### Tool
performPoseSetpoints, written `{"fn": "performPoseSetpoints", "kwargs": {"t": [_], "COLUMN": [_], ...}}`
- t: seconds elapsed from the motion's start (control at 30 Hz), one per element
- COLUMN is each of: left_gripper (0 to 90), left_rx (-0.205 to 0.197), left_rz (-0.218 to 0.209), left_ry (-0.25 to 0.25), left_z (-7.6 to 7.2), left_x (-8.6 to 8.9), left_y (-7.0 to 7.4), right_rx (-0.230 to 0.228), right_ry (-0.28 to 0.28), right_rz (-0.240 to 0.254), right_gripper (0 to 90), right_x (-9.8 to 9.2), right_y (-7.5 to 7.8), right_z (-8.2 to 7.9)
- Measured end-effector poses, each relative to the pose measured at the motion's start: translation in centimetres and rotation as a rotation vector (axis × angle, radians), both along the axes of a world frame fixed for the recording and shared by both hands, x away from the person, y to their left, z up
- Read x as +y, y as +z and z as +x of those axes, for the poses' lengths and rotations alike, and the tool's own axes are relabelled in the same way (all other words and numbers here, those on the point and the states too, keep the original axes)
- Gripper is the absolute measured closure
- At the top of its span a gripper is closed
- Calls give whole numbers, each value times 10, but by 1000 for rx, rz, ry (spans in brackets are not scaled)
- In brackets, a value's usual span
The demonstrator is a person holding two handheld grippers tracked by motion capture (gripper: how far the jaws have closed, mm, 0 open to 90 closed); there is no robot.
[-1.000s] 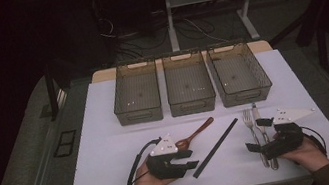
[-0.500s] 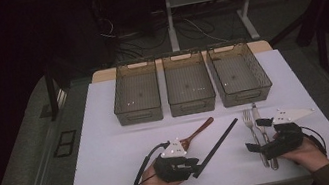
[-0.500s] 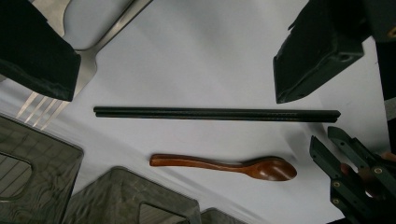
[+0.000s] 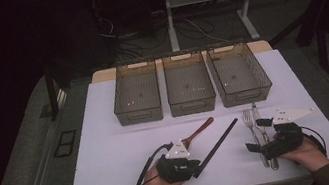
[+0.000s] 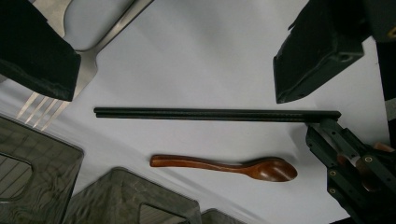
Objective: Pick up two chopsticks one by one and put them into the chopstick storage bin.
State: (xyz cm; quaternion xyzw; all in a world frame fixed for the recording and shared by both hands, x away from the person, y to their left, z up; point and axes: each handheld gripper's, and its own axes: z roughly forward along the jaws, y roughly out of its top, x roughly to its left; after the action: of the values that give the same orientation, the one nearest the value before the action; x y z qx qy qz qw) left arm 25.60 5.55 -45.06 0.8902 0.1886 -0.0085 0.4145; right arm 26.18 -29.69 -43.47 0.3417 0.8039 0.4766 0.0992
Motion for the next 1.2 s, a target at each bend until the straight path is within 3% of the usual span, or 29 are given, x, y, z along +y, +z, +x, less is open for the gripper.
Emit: {"fn": "performPoseSetpoints", "kwargs": {"t": [0.5, 0.9, 0.97, 1.07, 1.1, 1.2], "left_gripper": [782, 829, 828, 768, 766, 759], "left_rx": [-46, -71, -68, -53, -64, -46], "left_rz": [47, 69, 66, 26, 23, -10], "left_ry": [8, 82, 85, 108, 111, 139], "left_z": [0, 4, 4, 5, 6, 11], "left_x": [-1, 5, 5, 4, 5, 1], "left_y": [1, 2, 2, 3, 5, 6], "right_rx": [-1, 1, 2, 1, 1, 4], "right_ry": [1, 3, 4, 2, 3, 2], "right_rz": [-1, 0, -1, 0, -1, -1], "right_gripper": [2, 2, 2, 2, 2, 2], "right_x": [0, 0, 0, 0, 0, 1], "right_y": [0, 0, 0, 0, 0, 0], "right_z": [0, 0, 0, 0, 0, 0]}}
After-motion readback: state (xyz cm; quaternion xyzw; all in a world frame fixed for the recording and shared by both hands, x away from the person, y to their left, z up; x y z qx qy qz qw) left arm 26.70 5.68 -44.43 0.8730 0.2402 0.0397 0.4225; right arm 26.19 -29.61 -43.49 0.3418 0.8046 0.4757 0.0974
